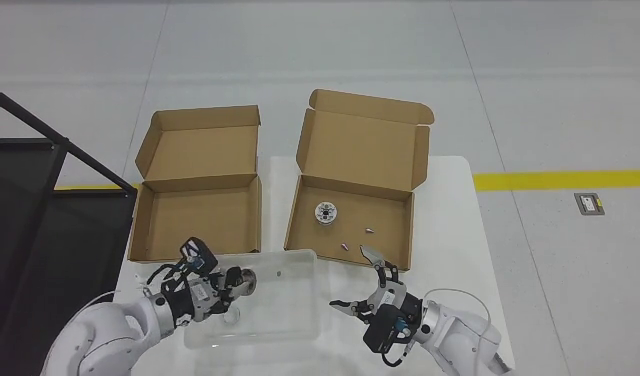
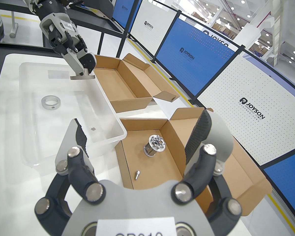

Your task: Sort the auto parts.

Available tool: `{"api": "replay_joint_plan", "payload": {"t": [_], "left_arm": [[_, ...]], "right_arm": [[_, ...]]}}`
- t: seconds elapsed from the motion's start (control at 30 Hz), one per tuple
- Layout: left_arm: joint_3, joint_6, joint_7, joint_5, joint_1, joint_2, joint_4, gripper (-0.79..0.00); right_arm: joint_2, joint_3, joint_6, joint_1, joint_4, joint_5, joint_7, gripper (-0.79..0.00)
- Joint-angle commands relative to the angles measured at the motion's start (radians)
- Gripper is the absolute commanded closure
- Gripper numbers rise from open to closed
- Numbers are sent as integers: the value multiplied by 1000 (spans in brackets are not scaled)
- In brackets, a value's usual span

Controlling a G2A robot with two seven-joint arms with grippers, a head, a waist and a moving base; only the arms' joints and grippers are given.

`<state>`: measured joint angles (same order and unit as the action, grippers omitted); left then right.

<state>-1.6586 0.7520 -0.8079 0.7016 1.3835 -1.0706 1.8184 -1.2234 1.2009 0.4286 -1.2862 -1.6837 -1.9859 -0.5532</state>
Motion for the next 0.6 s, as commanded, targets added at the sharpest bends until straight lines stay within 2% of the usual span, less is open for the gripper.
{"api": "replay_joint_plan", "payload": {"t": [0.0, 0.23, 0.47, 0.57], "left_arm": [[-2, 9, -79, -175, -45, 9, -38, 0], [11, 11, -249, -535, -170, 35, -143, 0], [54, -36, -296, -875, -228, 68, -198, 0], [68, -52, -312, -959, -246, 88, -215, 0]], "right_arm": [[0, 0, 0, 0, 0, 0, 0, -785], [0, 0, 0, 0, 0, 0, 0, -785], [0, 0, 0, 0, 0, 0, 0, -785], [0, 0, 0, 0, 0, 0, 0, -785]]}}
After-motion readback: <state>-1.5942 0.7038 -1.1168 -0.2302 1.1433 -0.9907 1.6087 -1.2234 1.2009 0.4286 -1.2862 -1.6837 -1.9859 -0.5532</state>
